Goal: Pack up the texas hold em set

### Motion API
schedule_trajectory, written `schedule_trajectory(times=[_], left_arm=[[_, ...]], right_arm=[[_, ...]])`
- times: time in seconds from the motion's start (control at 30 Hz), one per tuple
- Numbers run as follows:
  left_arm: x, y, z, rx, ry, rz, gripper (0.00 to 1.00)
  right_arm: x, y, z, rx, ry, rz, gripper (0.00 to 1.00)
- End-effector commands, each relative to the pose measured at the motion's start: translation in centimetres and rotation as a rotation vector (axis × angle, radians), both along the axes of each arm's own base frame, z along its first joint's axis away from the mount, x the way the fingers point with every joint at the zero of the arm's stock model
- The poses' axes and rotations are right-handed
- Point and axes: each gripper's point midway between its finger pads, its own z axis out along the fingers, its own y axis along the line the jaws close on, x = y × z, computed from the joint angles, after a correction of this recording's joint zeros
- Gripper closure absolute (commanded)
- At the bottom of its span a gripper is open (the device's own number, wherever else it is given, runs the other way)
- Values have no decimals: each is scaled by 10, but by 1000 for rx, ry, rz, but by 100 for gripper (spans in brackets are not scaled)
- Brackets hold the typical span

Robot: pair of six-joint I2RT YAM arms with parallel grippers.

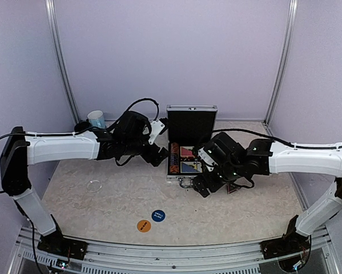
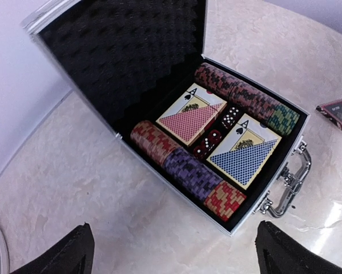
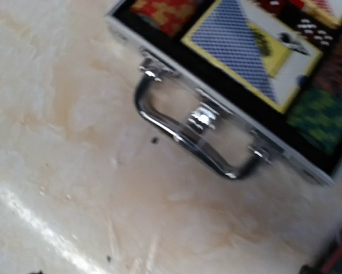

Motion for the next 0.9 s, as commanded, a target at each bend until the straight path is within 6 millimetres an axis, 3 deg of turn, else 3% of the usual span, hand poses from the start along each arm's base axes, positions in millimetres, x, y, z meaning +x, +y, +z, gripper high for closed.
schedule_trajectory(times=[0.0,0.2,0.4,0.5,0.63,0.87], left_arm=[[-13,24,39,-270,36,218,1],[-38,90,50,-327,33,505,1],[-58,131,62,-354,60,629,1],[-65,155,73,-421,42,693,1],[-72,170,79,-469,38,705,1],[-75,176,71,-444,50,717,1]], right_arm=[[-1,28,-15,-30,51,97,2],[-19,74,-41,-120,126,261,4],[-34,116,-60,-199,199,391,10],[-50,140,-67,-218,217,475,14],[-75,166,-74,-166,302,537,16],[-95,172,-86,-108,404,538,23]])
